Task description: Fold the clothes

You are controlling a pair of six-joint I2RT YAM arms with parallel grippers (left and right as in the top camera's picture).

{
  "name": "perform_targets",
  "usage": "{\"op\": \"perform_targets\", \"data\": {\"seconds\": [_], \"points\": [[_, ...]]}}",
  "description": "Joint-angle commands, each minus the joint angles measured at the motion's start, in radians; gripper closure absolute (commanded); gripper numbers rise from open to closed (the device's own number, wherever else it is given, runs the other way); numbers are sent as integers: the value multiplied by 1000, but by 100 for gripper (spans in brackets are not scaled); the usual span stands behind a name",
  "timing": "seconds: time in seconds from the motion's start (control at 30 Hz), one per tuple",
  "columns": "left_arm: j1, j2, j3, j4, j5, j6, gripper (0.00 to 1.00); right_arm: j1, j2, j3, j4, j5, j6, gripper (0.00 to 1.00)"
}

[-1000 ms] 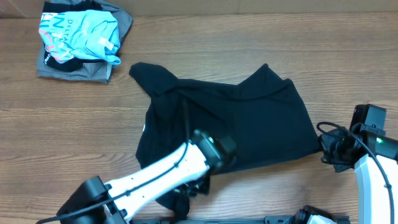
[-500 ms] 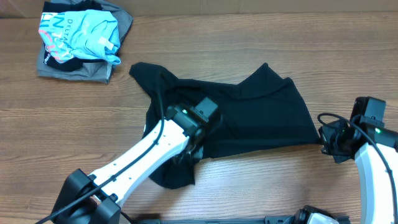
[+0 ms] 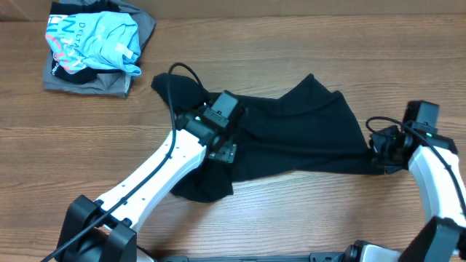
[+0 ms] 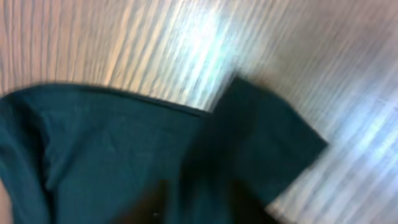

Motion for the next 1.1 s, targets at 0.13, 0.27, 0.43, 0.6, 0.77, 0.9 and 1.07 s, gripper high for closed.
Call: {"op": "perform_targets", "data": {"seconds": [0.13, 0.27, 0.43, 0.6, 0.77, 0.9, 1.07], "points": [[55, -2, 29, -117, 132, 53, 0, 38, 23, 38, -12, 13, -91, 0], [49, -2, 26, -180, 217, 149, 0, 33, 23, 101, -98, -50, -173, 0], [48, 5, -13, -183, 369, 178, 0, 33, 23, 117, -153, -125, -229, 0], [48, 35, -79, -179, 386, 169, 0, 33, 23, 117, -177, -124, -229, 0], [48, 80, -119, -160, 428, 150, 0, 33, 23, 117, -178, -124, -229, 0], [48, 109, -119, -137, 424, 100, 0, 33, 23, 117, -181, -124, -229, 0], [48, 143, -120, -119, 443, 91, 5, 33, 23, 117, -185, -124, -229, 0]]}}
